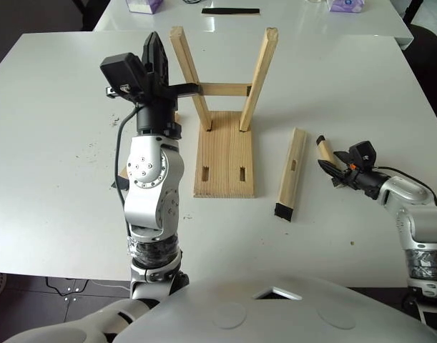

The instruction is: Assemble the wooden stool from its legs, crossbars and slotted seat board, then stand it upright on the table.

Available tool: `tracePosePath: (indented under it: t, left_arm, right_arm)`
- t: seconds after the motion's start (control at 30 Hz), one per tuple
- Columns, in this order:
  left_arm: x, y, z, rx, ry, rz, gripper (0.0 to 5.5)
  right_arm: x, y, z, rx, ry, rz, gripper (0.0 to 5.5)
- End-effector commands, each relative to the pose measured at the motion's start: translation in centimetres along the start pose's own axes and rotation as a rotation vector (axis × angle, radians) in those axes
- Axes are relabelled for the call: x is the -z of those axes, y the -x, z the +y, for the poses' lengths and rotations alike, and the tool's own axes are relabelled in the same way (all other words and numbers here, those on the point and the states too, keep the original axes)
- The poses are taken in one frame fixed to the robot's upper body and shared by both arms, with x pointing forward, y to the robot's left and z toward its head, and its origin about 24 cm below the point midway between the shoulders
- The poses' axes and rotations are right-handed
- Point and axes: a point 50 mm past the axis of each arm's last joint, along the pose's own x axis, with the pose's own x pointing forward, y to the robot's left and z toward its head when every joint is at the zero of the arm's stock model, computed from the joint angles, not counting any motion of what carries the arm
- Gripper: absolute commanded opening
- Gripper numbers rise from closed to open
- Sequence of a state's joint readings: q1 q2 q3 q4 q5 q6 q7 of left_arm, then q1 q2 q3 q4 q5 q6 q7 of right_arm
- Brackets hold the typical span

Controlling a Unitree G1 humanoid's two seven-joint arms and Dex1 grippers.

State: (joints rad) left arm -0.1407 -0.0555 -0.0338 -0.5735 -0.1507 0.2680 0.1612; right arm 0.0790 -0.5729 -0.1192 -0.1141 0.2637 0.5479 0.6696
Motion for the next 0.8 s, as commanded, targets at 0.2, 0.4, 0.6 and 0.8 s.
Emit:
tracePosePath:
  t: [0.2, 0.4, 0.6, 0.8]
  left_arm:
    - [0.3, 1.0, 0.1, -0.068, 0.010, 0.003, 0.00]
    - [0.5, 1.3, 0.3, -0.081, 0.002, 0.007, 0.00]
    - [0.4, 0.9, 0.3, -0.068, 0.002, 0.000, 0.00]
    - [0.2, 0.7, 0.5, -0.066, 0.006, -0.003, 0.00]
  right_arm:
    - [0.0, 2.1, -0.3, -0.005, 0.046, 0.080, 2.84]
    - [1.2, 2.5, -0.2, 0.010, 0.085, 0.140, 2.38]
    - [2.1, 2.8, 0.3, 0.007, 0.072, 0.151, 1.27]
    - [3.3, 3.1, 0.0, 0.047, 0.107, 0.166, 0.41]
